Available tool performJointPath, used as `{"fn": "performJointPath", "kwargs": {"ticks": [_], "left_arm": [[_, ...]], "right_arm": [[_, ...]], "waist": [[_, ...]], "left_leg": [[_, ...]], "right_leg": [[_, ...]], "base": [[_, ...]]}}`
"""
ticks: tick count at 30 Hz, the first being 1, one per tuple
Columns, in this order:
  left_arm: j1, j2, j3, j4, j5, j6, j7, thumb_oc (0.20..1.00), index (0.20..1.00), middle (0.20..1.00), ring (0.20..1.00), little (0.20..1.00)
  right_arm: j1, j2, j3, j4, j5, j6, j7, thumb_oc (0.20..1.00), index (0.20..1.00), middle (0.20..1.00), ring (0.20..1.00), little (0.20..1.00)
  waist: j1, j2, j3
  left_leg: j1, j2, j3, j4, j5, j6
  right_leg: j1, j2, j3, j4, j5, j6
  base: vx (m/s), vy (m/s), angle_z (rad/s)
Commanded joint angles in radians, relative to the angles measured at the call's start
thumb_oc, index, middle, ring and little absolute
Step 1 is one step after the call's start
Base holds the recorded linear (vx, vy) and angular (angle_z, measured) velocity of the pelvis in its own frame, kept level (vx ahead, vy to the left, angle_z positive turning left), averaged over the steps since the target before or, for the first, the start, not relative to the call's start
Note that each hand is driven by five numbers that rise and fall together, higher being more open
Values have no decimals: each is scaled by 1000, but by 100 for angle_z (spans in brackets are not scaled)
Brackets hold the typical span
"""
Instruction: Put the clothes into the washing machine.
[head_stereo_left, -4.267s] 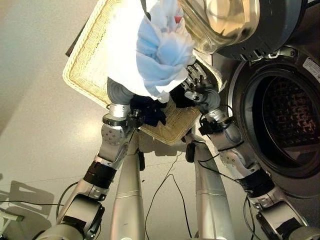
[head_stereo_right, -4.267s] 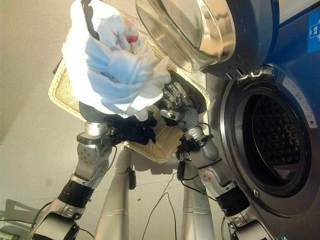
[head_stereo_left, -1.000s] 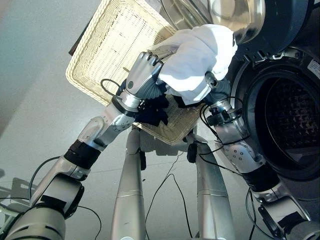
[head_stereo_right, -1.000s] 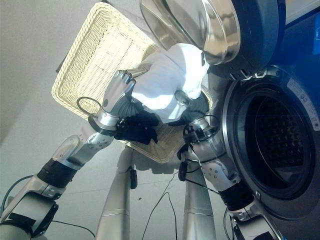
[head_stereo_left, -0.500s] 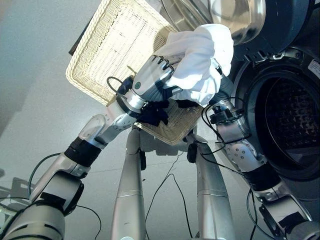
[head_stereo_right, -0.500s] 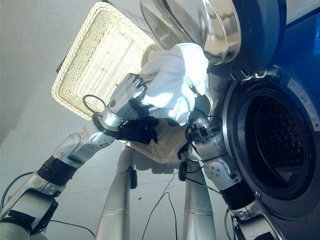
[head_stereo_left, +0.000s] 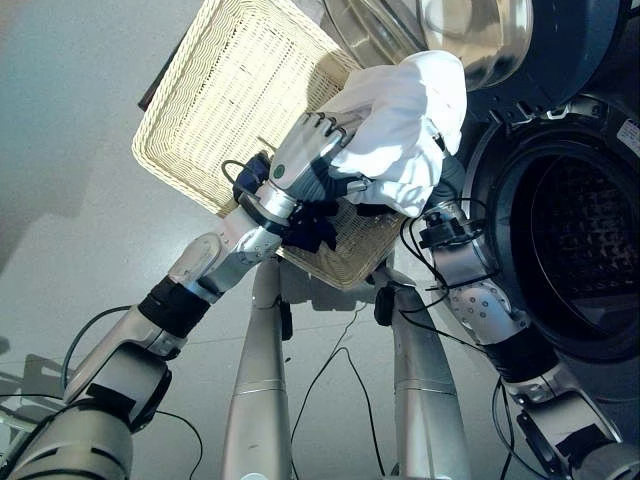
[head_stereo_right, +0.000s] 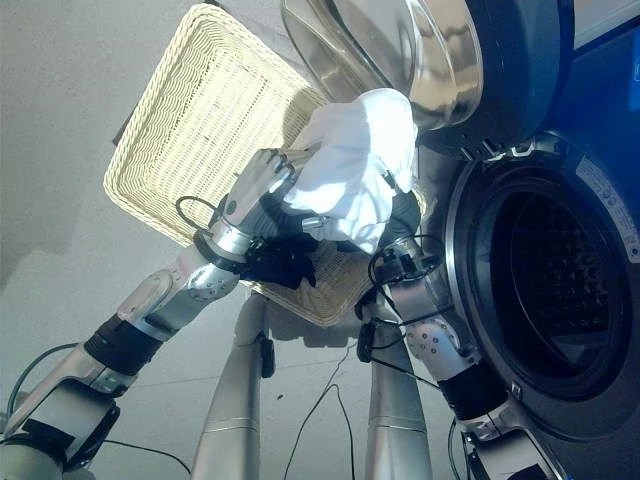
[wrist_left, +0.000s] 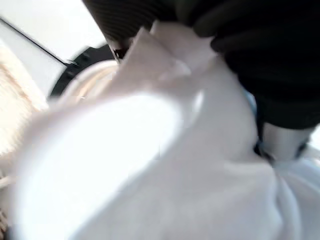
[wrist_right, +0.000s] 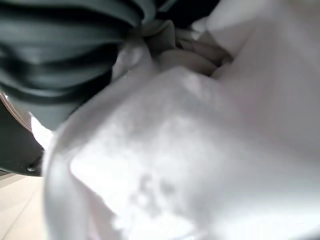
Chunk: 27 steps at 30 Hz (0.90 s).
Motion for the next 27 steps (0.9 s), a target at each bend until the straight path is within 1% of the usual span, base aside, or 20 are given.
{"fn": "performJointPath", "kwargs": {"ticks": [1, 2, 3, 4, 5, 7, 8, 13, 15, 17, 20, 22, 25, 27], "left_arm": [[0, -92, 37, -28, -142, -106, 128, 1000, 1000, 1000, 1000, 1000], [22, -111, 55, -29, -184, -149, 144, 1000, 1000, 1000, 1000, 1000], [28, -117, 61, -29, -196, -160, 143, 1000, 1000, 1000, 1000, 1000], [50, -142, 84, -36, -252, -215, 141, 1000, 1000, 1000, 1000, 1000], [63, -160, 96, -43, -282, -240, 137, 1000, 1000, 1000, 1000, 1000], [87, -192, 112, -61, -355, -289, 93, 1000, 1000, 1000, 1000, 1000], [104, -210, 125, -77, -420, -307, 51, 1000, 1000, 1000, 1000, 1000], [143, -268, 162, -109, -579, -373, -20, 1000, 1000, 1000, 1000, 1000], [151, -278, 176, -116, -607, -381, -40, 1000, 1000, 1000, 1000, 1000], [155, -282, 190, -125, -630, -376, -67, 1000, 1000, 1000, 1000, 1000], [159, -280, 202, -128, -662, -370, -80, 1000, 1000, 1000, 1000, 1000], [164, -284, 215, -120, -709, -371, -115, 1000, 1000, 1000, 1000, 1000], [164, -283, 226, -107, -716, -376, -128, 1000, 1000, 1000, 1000, 1000], [163, -274, 231, -95, -700, -377, -108, 1000, 1000, 1000, 1000, 1000]], "right_arm": [[-45, 51, 38, -116, 6, -43, 81, 200, 200, 200, 200, 200], [-44, 60, 34, -116, 10, -46, 76, 200, 200, 200, 200, 200], [-44, 64, 32, -116, 11, -47, 74, 200, 200, 200, 200, 200], [-43, 78, 26, -114, 14, -47, 72, 200, 200, 200, 200, 200], [-42, 88, 22, -113, 19, -46, 72, 200, 200, 200, 200, 200], [-41, 105, 16, -116, 23, -47, 64, 200, 200, 200, 200, 200], [-40, 112, 11, -122, 31, -46, 58, 200, 200, 200, 200, 200], [-30, 148, -11, -130, 75, -36, 60, 200, 200, 200, 200, 200], [-29, 152, -22, -125, 94, -44, 72, 200, 200, 200, 200, 200], [-29, 154, -35, -127, 116, -50, 88, 200, 200, 200, 200, 200], [-26, 154, -49, -127, 128, -64, 102, 200, 200, 200, 200, 200], [-24, 156, -65, -120, 148, -74, 124, 200, 200, 200, 200, 200], [-27, 158, -86, -114, 179, -94, 157, 200, 200, 200, 200, 200], [-24, 157, -99, -107, 221, -103, 197, 200, 200, 200, 200, 200]], "waist": [[-21, 25, -10], [-19, 26, -10], [-18, 26, -10], [-14, 27, -10], [-12, 27, -10], [-8, 26, -10], [-7, 26, -10], [-6, 27, -10], [-6, 27, -10], [-5, 26, -10], [-5, 26, -10], [-5, 27, -10], [-5, 29, -10], [-7, 27, -10]], "left_leg": [[-1, -66, 45, 108, -115, 21], [-2, -67, 43, 106, -114, 22], [-2, -67, 42, 106, -113, 22], [-3, -68, 40, 104, -113, 23], [-3, -69, 39, 103, -113, 23], [-3, -72, 38, 100, -111, 24], [-2, -74, 36, 99, -111, 25], [2, -78, 37, 93, -109, 30], [4, -79, 39, 92, -108, 30], [6, -80, 38, 90, -108, 30], [7, -81, 38, 94, -108, 30], [7, -80, 38, 97, -110, 30], [6, -79, 39, 102, -111, 30], [7, -79, 39, 106, -111, 29]], "right_leg": [[94, 39, -53, -402, 343, 134], [93, 39, -54, -402, 344, 134], [93, 39, -54, -403, 344, 134], [92, 38, -56, -402, 344, 133], [92, 38, -57, -402, 343, 133], [93, 37, -61, -403, 344, 131], [95, 39, -62, -404, 345, 130], [100, 43, -62, -409, 344, 125], [103, 43, -64, -411, 344, 124], [108, 44, -65, -415, 344, 123], [111, 43, -65, -413, 343, 122], [111, 42, -65, -409, 340, 121], [109, 40, -65, -403, 338, 121], [111, 41, -64, -403, 339, 121]], "base": [[0, -35, 0], [1, -34, 0], [4, -36, 1], [0, 0, 0], [2, -32, 1], [0, 0, 0], [0, 0, 0], [0, 0, 0], [0, 0, 0], [0, 0, 0], [2, -3, 4], [0, 0, 0], [0, 0, 0], [0, 0, 0]]}}
